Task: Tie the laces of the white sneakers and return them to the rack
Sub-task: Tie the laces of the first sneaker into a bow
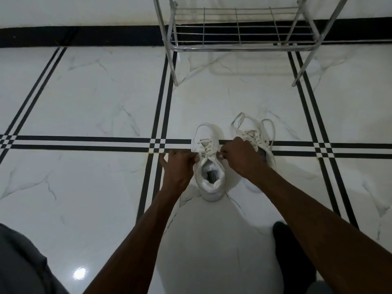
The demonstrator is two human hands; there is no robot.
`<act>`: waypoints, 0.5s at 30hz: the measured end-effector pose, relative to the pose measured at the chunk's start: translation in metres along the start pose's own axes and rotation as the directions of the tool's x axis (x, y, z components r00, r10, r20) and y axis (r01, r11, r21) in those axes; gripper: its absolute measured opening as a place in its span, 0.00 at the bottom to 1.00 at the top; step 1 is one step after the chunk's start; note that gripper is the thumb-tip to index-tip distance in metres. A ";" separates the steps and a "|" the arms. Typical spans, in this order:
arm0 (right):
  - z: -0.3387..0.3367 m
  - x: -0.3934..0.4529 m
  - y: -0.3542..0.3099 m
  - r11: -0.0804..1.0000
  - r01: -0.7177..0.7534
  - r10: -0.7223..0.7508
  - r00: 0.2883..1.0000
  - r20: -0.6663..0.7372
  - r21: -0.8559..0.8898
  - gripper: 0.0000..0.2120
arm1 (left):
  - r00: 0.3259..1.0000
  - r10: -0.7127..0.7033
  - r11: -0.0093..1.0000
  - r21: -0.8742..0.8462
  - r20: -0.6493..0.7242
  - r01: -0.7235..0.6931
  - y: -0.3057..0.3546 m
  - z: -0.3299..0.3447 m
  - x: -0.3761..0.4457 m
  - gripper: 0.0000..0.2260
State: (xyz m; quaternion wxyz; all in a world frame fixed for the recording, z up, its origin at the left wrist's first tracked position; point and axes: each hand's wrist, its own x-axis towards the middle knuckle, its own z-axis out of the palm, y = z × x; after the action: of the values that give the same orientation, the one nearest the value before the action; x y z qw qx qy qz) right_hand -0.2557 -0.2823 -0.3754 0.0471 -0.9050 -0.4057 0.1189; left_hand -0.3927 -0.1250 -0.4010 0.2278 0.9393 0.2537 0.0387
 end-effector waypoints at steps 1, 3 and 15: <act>-0.001 -0.002 -0.001 1.000 -0.013 0.013 1.000 0.008 -0.015 0.08 | 1.000 0.006 0.996 0.084 -0.020 -0.005 0.001 -0.001 -0.001 0.08; 0.003 -0.004 0.000 0.999 -0.006 0.004 0.999 -0.045 -0.035 0.09 | 0.992 0.096 0.960 0.271 -0.079 -0.071 0.001 -0.003 -0.004 0.09; 0.016 -0.008 -0.017 0.867 -0.224 0.193 0.974 0.114 0.444 0.09 | 0.946 -0.302 0.768 -0.557 0.120 0.316 0.009 0.004 -0.008 0.12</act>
State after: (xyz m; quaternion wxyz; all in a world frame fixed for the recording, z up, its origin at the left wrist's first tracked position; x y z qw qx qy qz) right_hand -0.2766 -0.2772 -0.3861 0.2308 -0.9029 -0.2677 0.2446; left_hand -0.3945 -0.1370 -0.3998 0.5038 0.7737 0.3789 0.0636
